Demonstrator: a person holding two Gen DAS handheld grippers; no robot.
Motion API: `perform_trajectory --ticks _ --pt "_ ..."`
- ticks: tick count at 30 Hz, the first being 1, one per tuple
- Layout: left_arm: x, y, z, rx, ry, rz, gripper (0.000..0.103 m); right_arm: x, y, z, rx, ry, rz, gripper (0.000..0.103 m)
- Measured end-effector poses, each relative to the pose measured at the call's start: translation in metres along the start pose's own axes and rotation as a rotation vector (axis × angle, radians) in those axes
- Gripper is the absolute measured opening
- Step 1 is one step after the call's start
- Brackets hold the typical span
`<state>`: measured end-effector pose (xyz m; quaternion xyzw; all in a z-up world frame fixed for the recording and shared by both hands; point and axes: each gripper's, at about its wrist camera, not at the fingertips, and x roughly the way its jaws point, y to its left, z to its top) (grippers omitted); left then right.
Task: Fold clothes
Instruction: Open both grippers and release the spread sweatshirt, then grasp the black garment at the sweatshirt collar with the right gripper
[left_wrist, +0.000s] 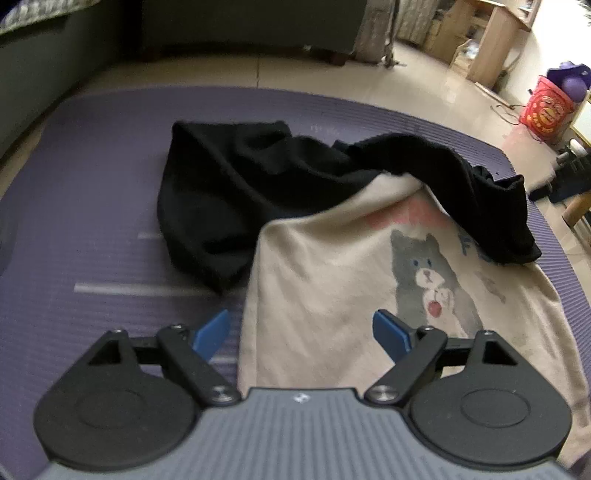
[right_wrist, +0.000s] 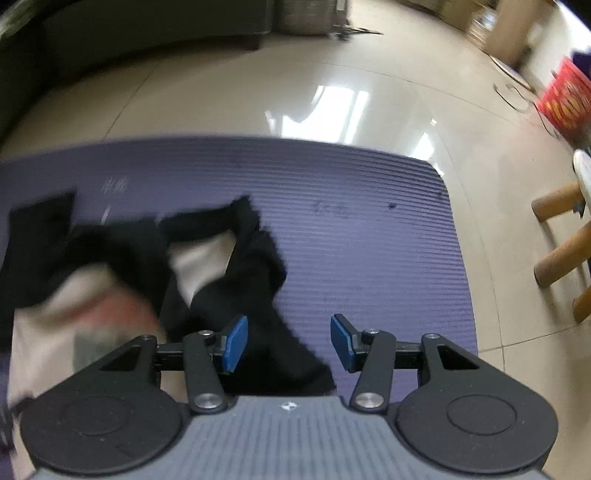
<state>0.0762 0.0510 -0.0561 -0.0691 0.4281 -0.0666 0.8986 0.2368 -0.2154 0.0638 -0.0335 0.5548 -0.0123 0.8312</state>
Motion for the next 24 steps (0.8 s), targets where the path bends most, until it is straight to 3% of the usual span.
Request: perform_trajectory --ticks 6,8,10,13,16,18,24 --pt "0.013 0.007 -0.002 0.027 0.002 -0.038 0.087 0.035 -0.005 0.016 0.156 0.057 0.083 0.050" --pt "0.014 0.006 -0.004 0.063 -0.007 -0.039 0.087 0.049 -0.001 0.016 0.154 0.092 0.076 0.044" --pt "0.014 0.004 -0.006 0.089 -0.011 -0.034 0.087 0.061 0.002 0.012 0.130 0.153 0.086 0.015" --pt "0.014 0.003 -0.008 0.100 -0.010 -0.032 0.087 0.061 -0.001 0.011 0.087 0.187 0.087 0.007" --pt "0.013 0.004 -0.008 0.086 -0.010 -0.038 0.087 0.055 -0.010 0.016 0.067 0.156 -0.002 0.004" --pt "0.013 0.005 -0.008 0.077 -0.009 -0.042 0.088 0.049 -0.018 0.018 0.043 0.075 -0.106 0.004" --pt "0.012 0.004 -0.010 0.086 -0.003 -0.034 0.088 0.056 -0.034 0.011 0.048 -0.037 -0.260 0.004"
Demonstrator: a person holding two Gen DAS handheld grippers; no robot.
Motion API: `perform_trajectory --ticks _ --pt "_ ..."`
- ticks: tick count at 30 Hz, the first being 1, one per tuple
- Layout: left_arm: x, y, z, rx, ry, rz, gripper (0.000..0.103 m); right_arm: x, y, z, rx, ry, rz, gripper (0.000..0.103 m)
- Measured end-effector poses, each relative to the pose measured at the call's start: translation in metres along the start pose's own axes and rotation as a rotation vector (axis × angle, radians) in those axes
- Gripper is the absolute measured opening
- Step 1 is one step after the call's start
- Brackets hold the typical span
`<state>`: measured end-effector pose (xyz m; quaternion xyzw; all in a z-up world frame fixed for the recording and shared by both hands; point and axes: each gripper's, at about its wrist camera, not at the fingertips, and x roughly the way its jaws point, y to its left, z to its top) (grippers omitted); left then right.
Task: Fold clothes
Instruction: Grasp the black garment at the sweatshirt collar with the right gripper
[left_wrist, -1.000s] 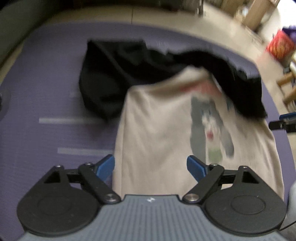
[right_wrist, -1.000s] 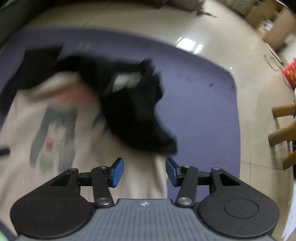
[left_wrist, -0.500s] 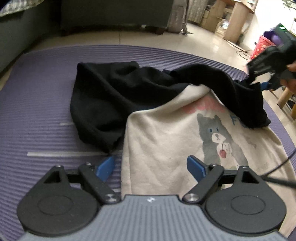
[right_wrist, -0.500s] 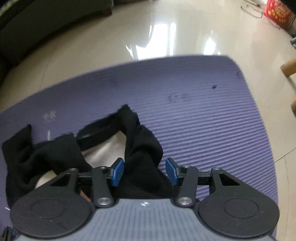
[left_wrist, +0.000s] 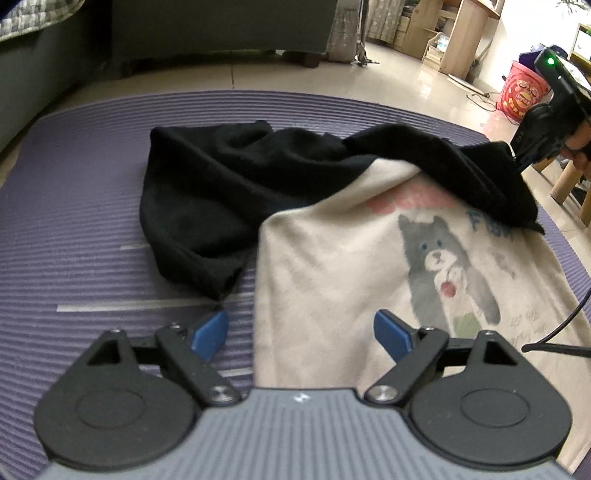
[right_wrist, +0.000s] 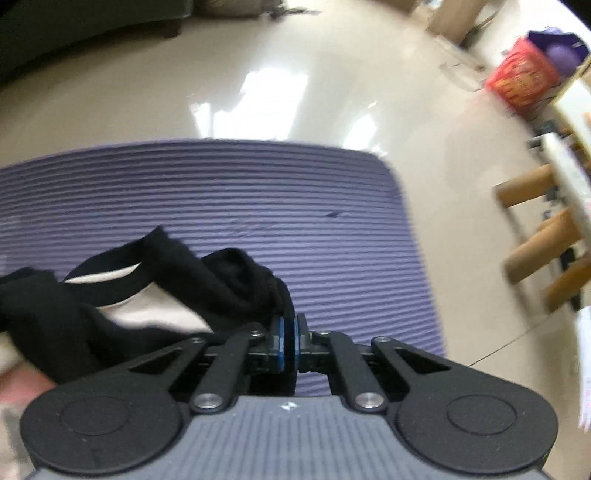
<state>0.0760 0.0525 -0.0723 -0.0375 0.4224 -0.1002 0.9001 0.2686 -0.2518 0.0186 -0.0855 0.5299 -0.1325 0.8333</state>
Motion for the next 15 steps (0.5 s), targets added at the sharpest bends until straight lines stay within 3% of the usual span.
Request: perform_trajectory --ticks 3,6,8,12,15 --pt "-0.001 -0.003 -0.002 0.016 0.004 0.003 0.088 0.005 0.001 -0.006 -0.032 -0.029 -0.031 0.010" --pt "-0.001 -0.002 -0.003 0.014 0.005 0.001 0.088 -0.003 0.003 -0.008 -0.060 -0.072 -0.096 0.042" --pt "-0.001 -0.001 -0.003 0.007 0.005 0.000 0.088 -0.012 0.009 -0.006 -0.066 -0.124 -0.055 0.045" --pt "-0.001 -0.001 -0.004 0.012 0.007 0.004 0.089 -0.032 0.028 -0.009 -0.104 -0.149 0.185 0.045" --pt "-0.001 -0.005 -0.005 0.039 0.010 0.018 0.090 -0.037 0.045 -0.014 -0.152 -0.144 0.269 0.045"
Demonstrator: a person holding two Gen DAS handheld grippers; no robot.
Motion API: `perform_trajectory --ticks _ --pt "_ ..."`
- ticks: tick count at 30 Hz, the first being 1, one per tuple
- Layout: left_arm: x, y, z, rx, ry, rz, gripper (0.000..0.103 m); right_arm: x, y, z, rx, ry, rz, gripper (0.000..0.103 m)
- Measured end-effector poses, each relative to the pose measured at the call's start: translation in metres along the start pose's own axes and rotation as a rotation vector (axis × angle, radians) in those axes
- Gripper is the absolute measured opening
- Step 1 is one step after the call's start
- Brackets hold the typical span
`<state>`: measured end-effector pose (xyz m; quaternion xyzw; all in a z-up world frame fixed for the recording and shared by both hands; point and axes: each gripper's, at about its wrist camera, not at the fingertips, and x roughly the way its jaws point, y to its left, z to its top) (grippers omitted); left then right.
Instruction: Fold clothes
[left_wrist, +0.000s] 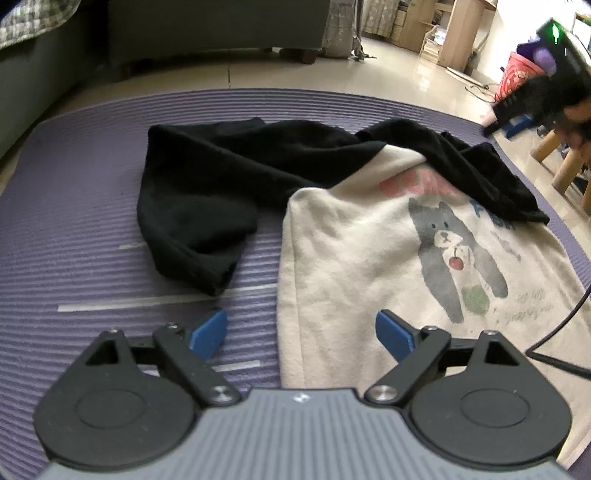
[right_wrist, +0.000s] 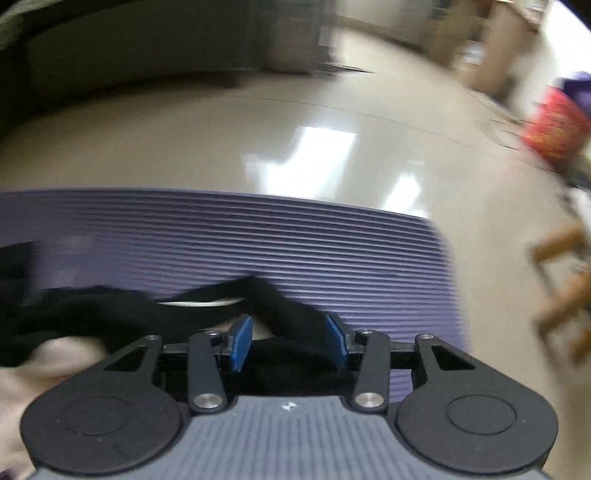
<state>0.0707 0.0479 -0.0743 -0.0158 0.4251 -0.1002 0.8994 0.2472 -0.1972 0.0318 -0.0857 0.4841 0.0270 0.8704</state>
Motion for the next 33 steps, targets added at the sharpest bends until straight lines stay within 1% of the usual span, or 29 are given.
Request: perform_trajectory --ticks 2,5,7,9,12,14,15,16,17,18,21,22,23,25,28,31,33 --pt "0.000 -0.001 0.000 0.004 0.003 0.003 0.090 0.004 0.020 -0.002 -0.022 0.020 0.068 0.045" --pt "-0.001 0.001 0.001 -0.006 0.005 0.000 0.090 0.009 0.031 -0.001 -0.028 0.047 0.110 0.045" --pt "-0.002 0.002 0.001 -0.016 0.005 -0.003 0.090 0.012 0.034 0.000 -0.040 0.053 0.097 0.045" --pt "-0.002 0.004 0.002 -0.030 0.005 -0.008 0.090 0.021 0.030 0.000 -0.013 0.063 0.088 0.045" --pt "-0.002 0.005 0.003 -0.039 0.005 -0.015 0.090 0.031 0.027 -0.006 0.026 0.087 0.109 0.044" --pt "-0.002 0.005 0.003 -0.038 0.005 -0.016 0.090 0.036 0.028 -0.013 0.017 0.094 0.111 0.036" --pt "-0.002 0.005 0.003 -0.035 0.006 -0.016 0.090 0.036 0.027 -0.014 0.019 0.087 0.116 0.019" --pt "-0.002 0.004 0.003 -0.032 0.006 -0.015 0.090 0.034 0.027 -0.016 0.022 0.079 0.121 0.007" --pt "-0.002 0.004 0.002 -0.031 0.006 -0.015 0.090 0.030 0.024 -0.018 0.043 0.063 0.133 0.007" --pt "-0.003 0.004 0.002 -0.031 0.007 -0.016 0.090 0.025 0.022 -0.018 0.048 0.052 0.128 0.006" --pt "-0.003 0.005 0.003 -0.035 0.007 -0.018 0.090 0.011 0.017 -0.020 0.046 0.013 0.110 0.005" --pt "-0.003 0.005 0.003 -0.040 0.007 -0.018 0.090 0.003 0.014 -0.020 0.041 -0.002 0.098 0.003" --pt "-0.004 0.006 0.002 -0.043 0.007 -0.018 0.090 -0.009 0.007 -0.020 0.043 -0.029 0.069 0.000" --pt "-0.004 0.006 0.002 -0.049 0.006 -0.017 0.090 -0.021 -0.003 -0.022 0.058 -0.054 0.019 0.000" --pt "-0.004 0.005 0.001 -0.050 0.003 -0.009 0.090 -0.042 -0.035 -0.028 0.114 -0.090 -0.071 0.000" --pt "-0.004 0.002 0.000 -0.041 0.004 0.005 0.090 -0.050 -0.061 -0.038 0.150 -0.083 -0.087 0.000" --pt "-0.004 -0.001 -0.001 -0.040 0.006 0.021 0.090 -0.052 -0.074 -0.046 0.163 -0.071 -0.062 0.003"
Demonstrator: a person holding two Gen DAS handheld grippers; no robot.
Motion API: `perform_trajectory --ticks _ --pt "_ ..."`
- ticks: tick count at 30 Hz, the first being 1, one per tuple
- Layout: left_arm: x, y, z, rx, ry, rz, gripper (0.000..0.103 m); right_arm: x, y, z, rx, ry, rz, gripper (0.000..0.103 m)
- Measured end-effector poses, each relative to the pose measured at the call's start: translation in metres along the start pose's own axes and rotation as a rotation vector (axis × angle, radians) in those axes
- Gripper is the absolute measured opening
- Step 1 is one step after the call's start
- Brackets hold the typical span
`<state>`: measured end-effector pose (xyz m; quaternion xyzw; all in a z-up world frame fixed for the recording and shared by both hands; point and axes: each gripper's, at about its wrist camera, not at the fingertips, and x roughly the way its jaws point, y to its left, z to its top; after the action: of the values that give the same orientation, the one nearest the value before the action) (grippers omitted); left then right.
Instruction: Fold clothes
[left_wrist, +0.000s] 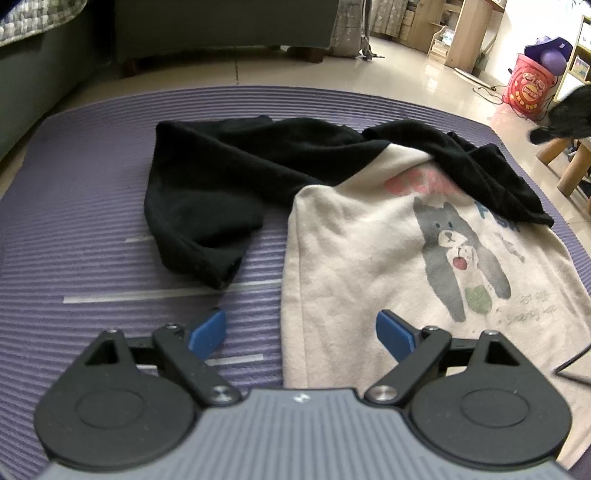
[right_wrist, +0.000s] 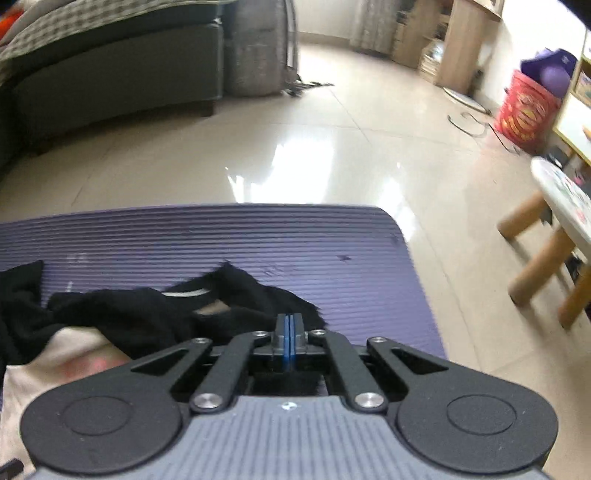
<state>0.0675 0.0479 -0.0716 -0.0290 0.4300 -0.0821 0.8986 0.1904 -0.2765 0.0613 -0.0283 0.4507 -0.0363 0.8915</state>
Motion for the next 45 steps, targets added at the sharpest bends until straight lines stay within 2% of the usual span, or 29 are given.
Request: perform_trajectory --ticks 1,5,7,9,12,19,23,34,36,38,39,42,45 --pt "0.000 -0.002 0.000 -0.001 0.003 0.008 0.090 0.000 -0.003 -0.002 0.003 0.003 0.008 0.008" --pt "0.000 -0.006 -0.001 0.007 0.010 0.015 0.090 0.009 0.004 -0.011 -0.050 0.038 0.035 0.012" --pt "0.000 -0.007 -0.001 0.014 0.012 0.021 0.090 0.013 0.013 -0.011 -0.077 0.047 0.050 0.021" --pt "0.000 -0.007 -0.002 0.018 0.013 0.028 0.090 0.015 0.021 -0.009 -0.093 0.048 0.059 0.026" --pt "0.001 -0.006 -0.001 0.016 0.018 0.043 0.090 0.017 0.040 -0.009 -0.127 0.044 0.091 0.027" --pt "0.005 -0.004 0.000 0.032 0.022 0.054 0.091 0.034 0.092 -0.011 -0.215 0.069 0.156 0.038" --pt "0.006 -0.002 0.000 0.039 0.020 0.050 0.092 0.044 0.112 -0.010 -0.251 0.077 0.141 0.046" --pt "0.005 0.005 0.001 0.034 0.017 0.025 0.093 0.069 0.145 0.000 -0.298 0.075 0.081 0.048" --pt "0.005 0.004 0.000 0.039 0.017 0.023 0.093 0.072 0.145 0.001 -0.292 0.071 0.077 0.045" --pt "0.005 0.004 0.000 0.043 0.018 0.022 0.094 0.075 0.143 0.000 -0.258 0.088 0.118 0.025" --pt "0.005 0.004 0.000 0.044 0.017 0.022 0.094 0.074 0.142 0.001 -0.242 0.093 0.134 0.008" --pt "0.005 0.004 0.000 0.045 0.016 0.021 0.094 0.066 0.142 0.001 -0.241 0.084 0.143 0.001" --pt "0.004 0.006 0.001 0.031 0.014 0.019 0.094 0.050 0.134 0.005 -0.237 0.045 0.135 0.000"
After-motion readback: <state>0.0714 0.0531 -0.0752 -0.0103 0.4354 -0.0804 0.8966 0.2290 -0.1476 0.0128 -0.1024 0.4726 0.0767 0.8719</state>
